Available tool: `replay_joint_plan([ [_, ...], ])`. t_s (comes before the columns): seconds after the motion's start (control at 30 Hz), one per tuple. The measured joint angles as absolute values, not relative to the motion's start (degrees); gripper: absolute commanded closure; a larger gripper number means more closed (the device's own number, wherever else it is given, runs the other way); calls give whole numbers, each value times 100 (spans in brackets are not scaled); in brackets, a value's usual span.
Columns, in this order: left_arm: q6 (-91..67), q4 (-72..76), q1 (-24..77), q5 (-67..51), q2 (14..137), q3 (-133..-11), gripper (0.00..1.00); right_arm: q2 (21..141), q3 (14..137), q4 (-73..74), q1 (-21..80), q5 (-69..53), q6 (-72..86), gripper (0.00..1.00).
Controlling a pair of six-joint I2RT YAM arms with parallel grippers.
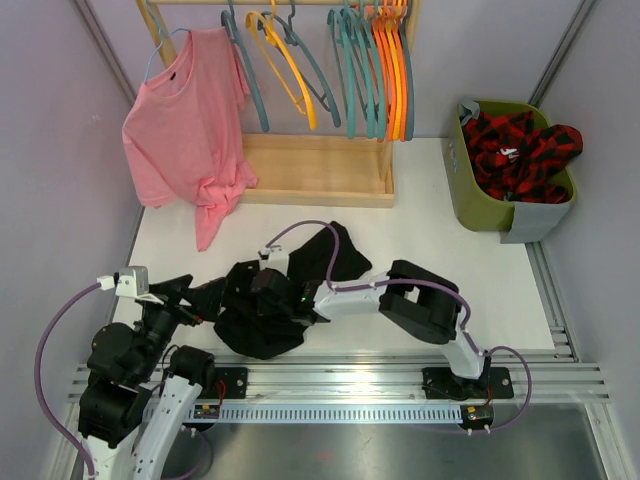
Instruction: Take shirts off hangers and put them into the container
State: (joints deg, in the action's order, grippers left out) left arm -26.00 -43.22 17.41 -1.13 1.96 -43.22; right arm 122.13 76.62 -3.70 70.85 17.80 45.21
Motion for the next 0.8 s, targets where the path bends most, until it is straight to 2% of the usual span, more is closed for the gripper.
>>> replay_joint_plan([
  [0.13, -2600, -4316, 1743, -143, 193, -4320, 1, 11389, 6694, -224, 6851, 1940, 4790, 100],
  [0.4, -2665, -4185, 1747, -283, 193, -4296, 1, 10114, 6235, 2432, 6442, 3406, 4932, 100],
  [0.57, -2716, -4056, 1747, -395, 213, -4294, 1, 8731, 6101, 3579, 5426, 4270, 4755, 100],
  [0.67, -2764, -3927, 1747, -486, 279, -4276, 1, 7627, 6145, 3636, 4792, 4731, 4324, 100],
  [0.8, -2827, -3820, 1747, -617, 388, -4263, 1, 6901, 6460, 3601, 4042, 5068, 3726, 100],
])
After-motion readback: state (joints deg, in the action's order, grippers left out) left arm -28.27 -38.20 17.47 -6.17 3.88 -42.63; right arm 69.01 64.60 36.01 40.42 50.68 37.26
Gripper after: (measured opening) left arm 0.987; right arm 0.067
